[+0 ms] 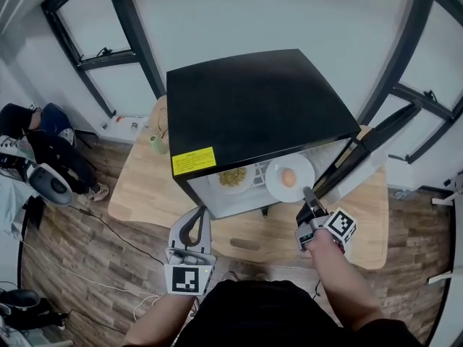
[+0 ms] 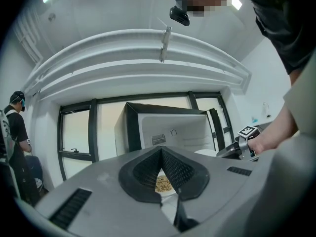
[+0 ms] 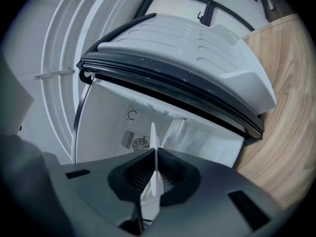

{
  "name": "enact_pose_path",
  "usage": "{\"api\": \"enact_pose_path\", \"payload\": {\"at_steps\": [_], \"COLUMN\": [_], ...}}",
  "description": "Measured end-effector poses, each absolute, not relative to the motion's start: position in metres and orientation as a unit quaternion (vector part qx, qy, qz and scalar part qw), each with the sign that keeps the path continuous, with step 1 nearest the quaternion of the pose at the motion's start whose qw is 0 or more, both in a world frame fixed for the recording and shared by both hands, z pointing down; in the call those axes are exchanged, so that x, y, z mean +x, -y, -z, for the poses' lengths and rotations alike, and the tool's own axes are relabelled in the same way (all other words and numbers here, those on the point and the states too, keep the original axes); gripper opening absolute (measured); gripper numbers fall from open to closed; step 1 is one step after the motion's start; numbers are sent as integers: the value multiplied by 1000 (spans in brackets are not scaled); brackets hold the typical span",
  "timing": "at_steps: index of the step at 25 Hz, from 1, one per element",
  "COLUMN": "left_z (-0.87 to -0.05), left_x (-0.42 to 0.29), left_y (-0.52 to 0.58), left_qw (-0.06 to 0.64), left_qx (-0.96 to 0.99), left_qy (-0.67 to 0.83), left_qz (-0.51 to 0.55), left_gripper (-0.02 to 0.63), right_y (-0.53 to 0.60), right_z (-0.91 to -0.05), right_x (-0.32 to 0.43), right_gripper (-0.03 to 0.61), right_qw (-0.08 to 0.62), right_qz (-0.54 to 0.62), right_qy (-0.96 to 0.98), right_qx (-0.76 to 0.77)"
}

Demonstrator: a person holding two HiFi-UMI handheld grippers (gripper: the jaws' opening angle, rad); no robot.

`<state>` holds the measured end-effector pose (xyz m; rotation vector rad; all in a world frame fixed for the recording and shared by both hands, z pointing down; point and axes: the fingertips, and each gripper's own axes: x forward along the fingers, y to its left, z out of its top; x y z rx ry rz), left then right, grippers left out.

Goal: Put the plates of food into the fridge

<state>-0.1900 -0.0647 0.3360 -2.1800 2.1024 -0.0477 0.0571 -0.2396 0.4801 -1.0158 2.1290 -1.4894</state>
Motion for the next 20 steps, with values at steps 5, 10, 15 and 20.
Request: {"api": "enact_pose_path", "payload": {"at_steps": [5, 10, 15, 20], "left_z": [-340, -340, -346, -358], "left_x": [-203, -208, -217, -224], "left_y": [64, 65, 65, 61], "left_qw": [51, 48, 42, 21], "left_qx": [-709, -706, -699, -691], "left_qy": [-703, -707, -714, -722], "left_qz": [21, 12, 13, 16], "left_gripper": [5, 5, 5, 5], "right_y": [258, 270, 281, 295], "right_z": [-475, -477, -477, -473], "right_x": [39, 31, 22, 10], "right_gripper": [34, 34, 34, 34], "right_qw": [180, 176, 175, 151], "right_qz": [521, 521, 518, 474], "right_qy": [-757, -753, -752, -783], "right_qx": [-351, -362, -369, -374]}}
